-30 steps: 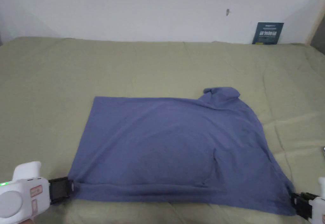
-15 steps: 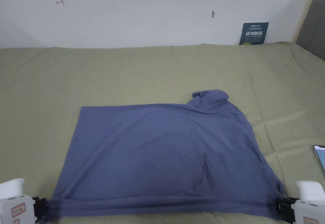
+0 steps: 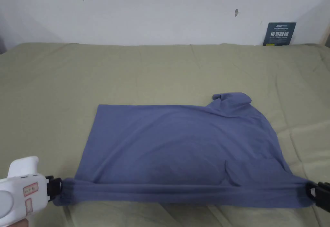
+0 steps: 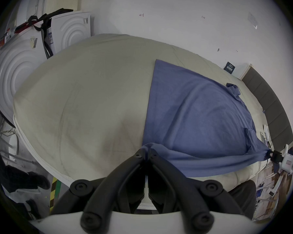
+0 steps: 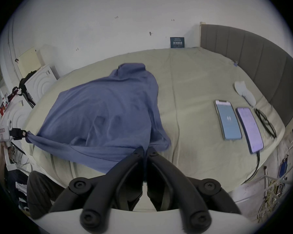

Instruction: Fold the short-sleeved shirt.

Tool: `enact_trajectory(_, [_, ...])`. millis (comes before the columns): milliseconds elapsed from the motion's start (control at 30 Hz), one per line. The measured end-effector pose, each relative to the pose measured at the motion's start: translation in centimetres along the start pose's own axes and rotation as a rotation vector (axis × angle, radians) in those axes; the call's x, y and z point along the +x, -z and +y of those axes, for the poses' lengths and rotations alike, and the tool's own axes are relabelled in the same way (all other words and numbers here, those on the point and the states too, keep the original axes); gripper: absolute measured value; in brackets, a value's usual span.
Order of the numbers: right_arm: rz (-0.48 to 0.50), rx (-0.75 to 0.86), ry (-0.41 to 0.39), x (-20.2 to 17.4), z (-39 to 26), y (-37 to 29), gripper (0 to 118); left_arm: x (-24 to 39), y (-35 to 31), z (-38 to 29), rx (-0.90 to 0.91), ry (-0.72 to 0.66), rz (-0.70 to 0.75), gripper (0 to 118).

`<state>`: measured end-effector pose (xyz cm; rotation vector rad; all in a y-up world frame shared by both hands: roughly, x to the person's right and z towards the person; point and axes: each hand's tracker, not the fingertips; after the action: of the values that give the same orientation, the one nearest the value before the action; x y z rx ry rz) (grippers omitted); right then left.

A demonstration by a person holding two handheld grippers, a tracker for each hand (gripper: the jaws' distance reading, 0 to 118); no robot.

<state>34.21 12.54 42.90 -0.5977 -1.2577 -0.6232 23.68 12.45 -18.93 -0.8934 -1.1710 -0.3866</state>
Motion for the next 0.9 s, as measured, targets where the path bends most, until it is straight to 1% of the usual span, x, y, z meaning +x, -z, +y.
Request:
enact_trajectory(100, [-0.003, 0.016, -0.013, -1.4, 2.6, 0.8, 4, 0.4, 1.0, 2.3, 0.021, 0.002, -0.008, 0])
enact_trajectory(167, [0.004, 0.014, -0.014, -1.0, 4.9, 2.3, 4, 0.9, 2.2, 4.3, 0.024, 0.025, -0.004, 0])
enact_trajectory(233, [-0.006, 0.006, -0.019, -1.5, 6.7, 4.1, 4, 1.5, 3.6, 6.0, 0.025, 0.023, -0.004, 0])
enact_trajectory(267, [-0.001, -0.009, -0.015, -1.0, 7.8, 5.3, 4, 1.8, 4.4, 6.9, 0.025, 0.018, -0.005, 0])
enact_trajectory(333, [-0.007, -0.025, -0.012, -1.2, 9.3, 7.4, 4, 2.2, 6.2, 8.4, 0.024, 0.019, -0.001, 0])
enact_trajectory(533, [-0.035, -0.103, -0.019, -0.8, 12.3, 13.6, 4, 3.3, 11.7, 11.2, -0.018, 0.025, 0.016, 0])
enact_trajectory(667, [-0.039, -0.154, 0.0, -0.6, 13.1, 16.6, 5, 3.9, 14.4, 12.1, -0.04, 0.028, 0.028, 0])
enact_trajectory(700, [-0.044, -0.172, 0.012, -0.5, 13.1, 17.1, 7, 4.1, 14.9, 12.1, -0.043, 0.034, 0.032, 0])
enact_trajectory(733, [-0.04, -0.186, 0.035, -0.4, 13.0, 17.4, 20, 4.0, 15.3, 12.0, -0.044, 0.033, 0.029, 13])
enact_trajectory(767, [-0.051, -0.203, 0.073, -0.3, 13.0, 17.5, 69, 3.7, 15.5, 12.0, -0.043, 0.029, 0.023, 74])
enact_trajectory(800, [-0.068, -0.205, 0.093, -0.1, 12.8, 17.6, 106, 3.4, 15.7, 11.8, -0.043, 0.016, 0.04, 118])
enact_trajectory(833, [-0.051, -0.186, 0.098, 0.2, 12.5, 17.1, 118, 3.0, 15.8, 11.4, -0.059, 0.008, 0.06, 116])
enact_trajectory(867, [-0.06, -0.149, 0.124, 0.5, 12.1, 16.1, 116, 3.7, 16.0, 8.0, -0.048, -0.014, 0.06, 113])
enact_trajectory(900, [-0.047, -0.101, 0.128, 0.7, 11.9, 15.2, 116, 2.5, 15.8, 8.2, -0.055, 0.004, 0.059, 113])
